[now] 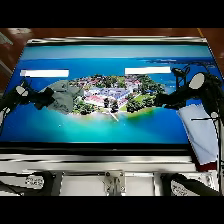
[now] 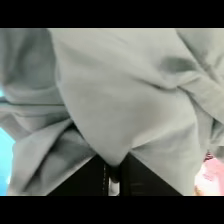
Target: Fold the shirts.
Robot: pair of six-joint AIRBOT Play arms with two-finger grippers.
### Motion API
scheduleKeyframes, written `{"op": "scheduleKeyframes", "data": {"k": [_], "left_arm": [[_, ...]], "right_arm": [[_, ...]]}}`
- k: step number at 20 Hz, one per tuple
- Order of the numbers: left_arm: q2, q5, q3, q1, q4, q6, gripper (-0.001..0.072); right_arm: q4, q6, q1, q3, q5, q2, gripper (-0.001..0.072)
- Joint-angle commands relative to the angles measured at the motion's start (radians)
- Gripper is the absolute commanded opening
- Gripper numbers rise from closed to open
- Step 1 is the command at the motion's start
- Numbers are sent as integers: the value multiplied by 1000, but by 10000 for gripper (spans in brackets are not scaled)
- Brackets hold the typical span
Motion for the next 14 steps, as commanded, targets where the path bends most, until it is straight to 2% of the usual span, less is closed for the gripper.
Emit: {"op": "scheduleKeyframes", "data": {"k": [1,3,5,6,7,8,12,14], "left_arm": [[31,-81,18,-23,-235,239,39],[121,-118,28,-79,-265,343,39],[261,-123,29,-167,-265,362,39],[335,-121,29,-217,-265,361,38],[412,-119,29,-280,-265,360,38],[481,-116,28,-348,-265,348,38],[592,-13,28,-644,-264,238,39],[558,84,12,-805,-257,239,38]], "right_arm": [[5,-4,0,0,20,-1,628],[5,-9,0,0,70,0,627],[4,-29,0,15,140,0,626],[3,-45,0,33,178,0,592],[4,-59,0,59,216,1,485],[6,-69,0,85,245,7,443],[23,-119,0,179,288,95,468],[6,-122,0,188,290,165,467]]}}
